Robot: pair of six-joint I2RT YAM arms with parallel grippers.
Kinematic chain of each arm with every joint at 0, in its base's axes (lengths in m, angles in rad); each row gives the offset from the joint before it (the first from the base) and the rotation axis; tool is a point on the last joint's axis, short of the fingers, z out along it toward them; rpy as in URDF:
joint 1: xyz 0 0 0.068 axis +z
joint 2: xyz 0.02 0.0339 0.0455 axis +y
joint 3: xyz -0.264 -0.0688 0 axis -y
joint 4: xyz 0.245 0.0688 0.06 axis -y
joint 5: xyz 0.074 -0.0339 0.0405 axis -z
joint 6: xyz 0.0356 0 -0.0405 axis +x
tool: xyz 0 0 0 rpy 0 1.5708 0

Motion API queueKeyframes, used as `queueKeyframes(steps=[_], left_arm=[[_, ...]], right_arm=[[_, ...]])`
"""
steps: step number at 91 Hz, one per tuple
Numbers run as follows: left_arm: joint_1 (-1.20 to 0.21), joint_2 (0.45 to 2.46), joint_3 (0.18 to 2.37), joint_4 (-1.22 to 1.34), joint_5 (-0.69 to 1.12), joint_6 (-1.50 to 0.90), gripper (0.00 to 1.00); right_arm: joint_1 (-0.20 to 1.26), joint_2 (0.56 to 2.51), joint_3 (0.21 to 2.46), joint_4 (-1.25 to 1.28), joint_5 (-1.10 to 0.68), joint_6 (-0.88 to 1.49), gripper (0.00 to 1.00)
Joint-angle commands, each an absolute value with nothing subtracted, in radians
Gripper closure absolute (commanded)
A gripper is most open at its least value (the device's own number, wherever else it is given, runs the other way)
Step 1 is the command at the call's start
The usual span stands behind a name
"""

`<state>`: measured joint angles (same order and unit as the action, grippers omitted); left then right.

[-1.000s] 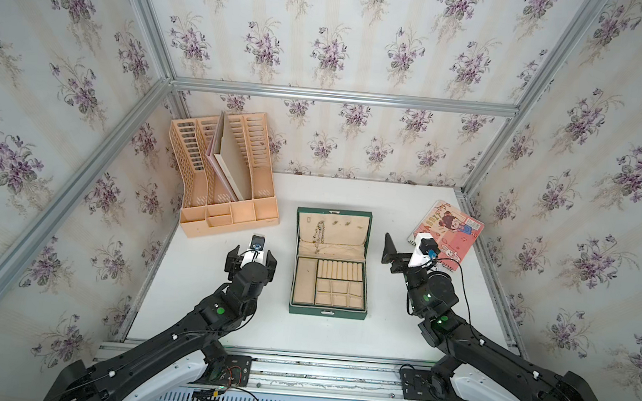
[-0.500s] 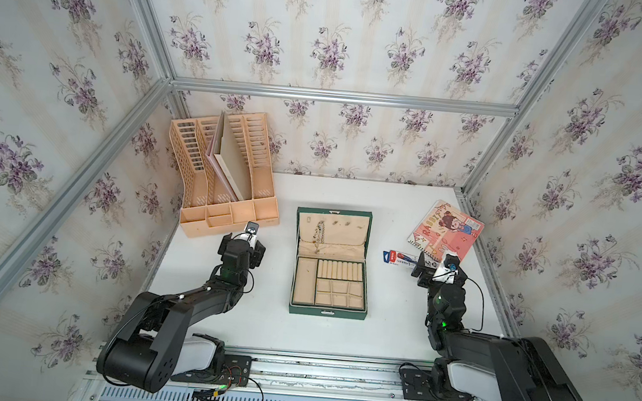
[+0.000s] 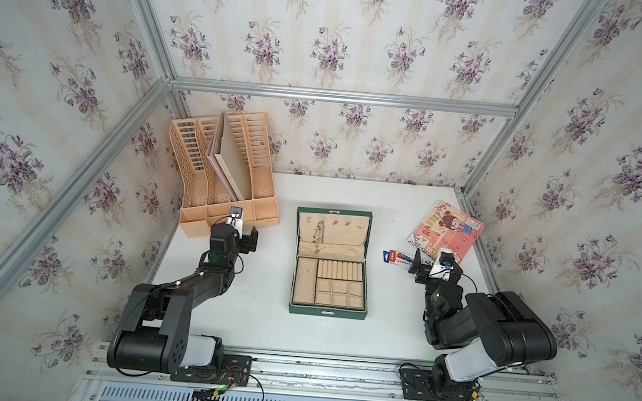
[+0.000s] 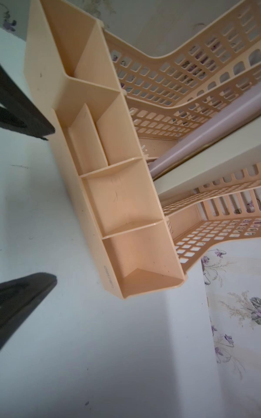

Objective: Put jewelry chain into jewelry box
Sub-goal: Reset both arms

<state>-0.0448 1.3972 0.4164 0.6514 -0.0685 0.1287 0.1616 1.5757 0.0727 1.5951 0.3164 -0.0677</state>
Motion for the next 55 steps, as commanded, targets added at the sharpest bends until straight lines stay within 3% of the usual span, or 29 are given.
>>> queueKeyframes(steps=[1,9,18,29,37,55], left_arm=[[-0.044,1.464,0.383,0.844,-0.101,0.056,0.01],[-0.044,1.557,0.346,1.018,-0.178,0.044,0.01],[-0.048,1.508,0.411,0.797,-0.218,0.015,0.01],[-0.049,1.557,0.365,0.976,-0.221,0.037,0.01],[-0.051,1.533,0.392,0.875,-0.209,0.026,0.01],[-0.052,1.55,0.38,0.93,-0.21,0.037,0.01]], right_arm=[[0.153,1.564,0.117,1.537,0.368,-0.023,0.0],[0.149,1.563,0.16,1.462,0.361,-0.017,0.0],[0.097,1.552,0.206,1.346,0.295,0.025,0.0],[0.087,1.547,0.197,1.352,0.28,0.036,0.0],[0.086,1.547,0.198,1.354,0.279,0.036,0.0],[0.087,1.546,0.197,1.355,0.281,0.034,0.0]])
